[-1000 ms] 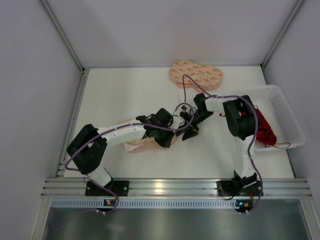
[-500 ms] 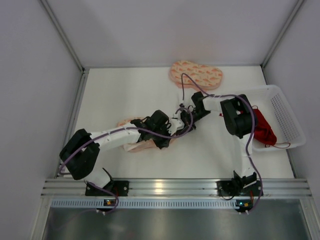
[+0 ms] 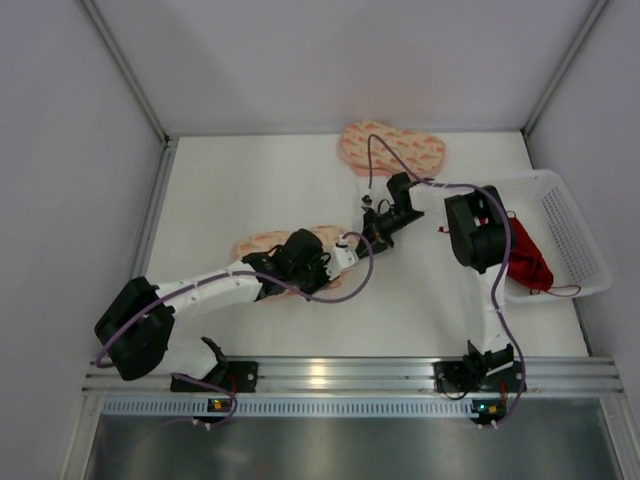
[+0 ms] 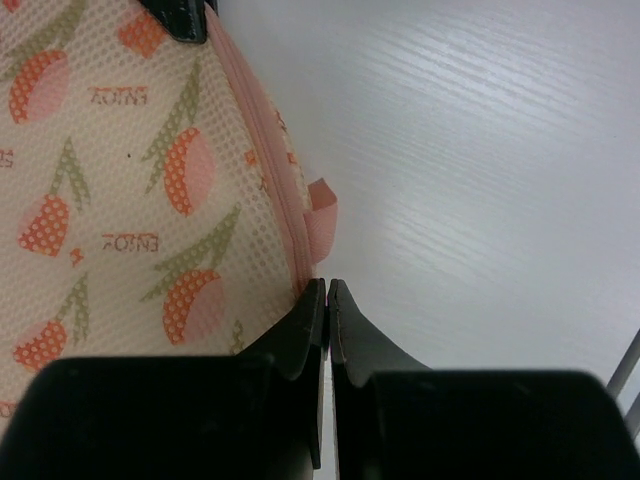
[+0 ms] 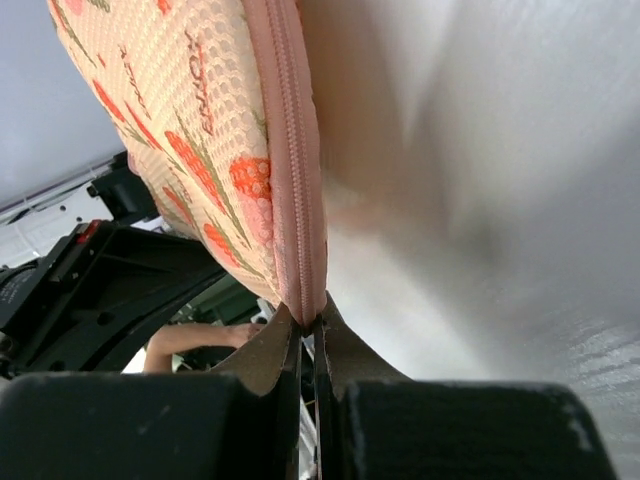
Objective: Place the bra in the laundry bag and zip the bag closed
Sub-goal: Zip the zipper on the laundry bag.
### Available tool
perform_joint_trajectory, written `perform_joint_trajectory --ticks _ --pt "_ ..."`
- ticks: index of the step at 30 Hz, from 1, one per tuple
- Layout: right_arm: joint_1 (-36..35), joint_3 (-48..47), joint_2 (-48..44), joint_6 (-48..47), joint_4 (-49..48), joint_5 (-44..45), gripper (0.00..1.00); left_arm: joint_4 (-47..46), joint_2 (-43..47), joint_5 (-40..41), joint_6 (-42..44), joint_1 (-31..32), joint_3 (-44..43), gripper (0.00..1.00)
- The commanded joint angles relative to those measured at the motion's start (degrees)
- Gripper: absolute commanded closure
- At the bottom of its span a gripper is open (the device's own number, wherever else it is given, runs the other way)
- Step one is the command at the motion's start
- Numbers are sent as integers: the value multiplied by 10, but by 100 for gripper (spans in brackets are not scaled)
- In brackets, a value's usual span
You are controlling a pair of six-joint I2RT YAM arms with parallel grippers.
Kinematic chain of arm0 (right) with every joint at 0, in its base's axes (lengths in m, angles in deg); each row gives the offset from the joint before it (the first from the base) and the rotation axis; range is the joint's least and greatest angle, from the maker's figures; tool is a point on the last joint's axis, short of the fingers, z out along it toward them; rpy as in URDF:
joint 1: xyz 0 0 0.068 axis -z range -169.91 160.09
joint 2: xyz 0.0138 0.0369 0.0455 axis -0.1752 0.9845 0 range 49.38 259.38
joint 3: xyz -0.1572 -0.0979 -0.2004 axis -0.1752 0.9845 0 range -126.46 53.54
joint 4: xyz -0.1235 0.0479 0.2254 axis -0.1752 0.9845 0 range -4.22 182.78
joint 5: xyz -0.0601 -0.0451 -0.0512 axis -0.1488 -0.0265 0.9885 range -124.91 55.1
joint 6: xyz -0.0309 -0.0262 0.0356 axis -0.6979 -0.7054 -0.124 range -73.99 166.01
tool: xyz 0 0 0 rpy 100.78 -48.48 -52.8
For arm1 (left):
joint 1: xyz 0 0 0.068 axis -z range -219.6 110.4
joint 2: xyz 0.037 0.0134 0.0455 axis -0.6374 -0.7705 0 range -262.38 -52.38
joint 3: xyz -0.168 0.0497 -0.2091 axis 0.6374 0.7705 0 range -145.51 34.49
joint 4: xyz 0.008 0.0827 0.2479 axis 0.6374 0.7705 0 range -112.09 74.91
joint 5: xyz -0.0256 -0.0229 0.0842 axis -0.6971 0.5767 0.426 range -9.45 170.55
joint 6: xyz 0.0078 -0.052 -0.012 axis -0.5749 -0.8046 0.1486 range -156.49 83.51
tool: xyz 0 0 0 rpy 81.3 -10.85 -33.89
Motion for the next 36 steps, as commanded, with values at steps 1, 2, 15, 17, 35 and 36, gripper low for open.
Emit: perform_joint_trajectory --ticks 1,2,15,17,35,36 --pt "40 -66 11 -53 8 72 100 110 23 0 91 0 40 100" --pt "40 -75 13 -64 15 75 100 116 26 -3 113 1 46 100" --pt "54 -113 37 -88 26 115 100 130 99 31 267 1 149 100" --pt "55 -122 42 -88 30 117 100 134 108 26 283 1 155 100" --pt "58 -180 -11 -53 31 109 25 147 12 -37 114 1 -72 60" --pt "59 -179 -20 -58 34 112 23 150 11 -38 84 1 -85 53"
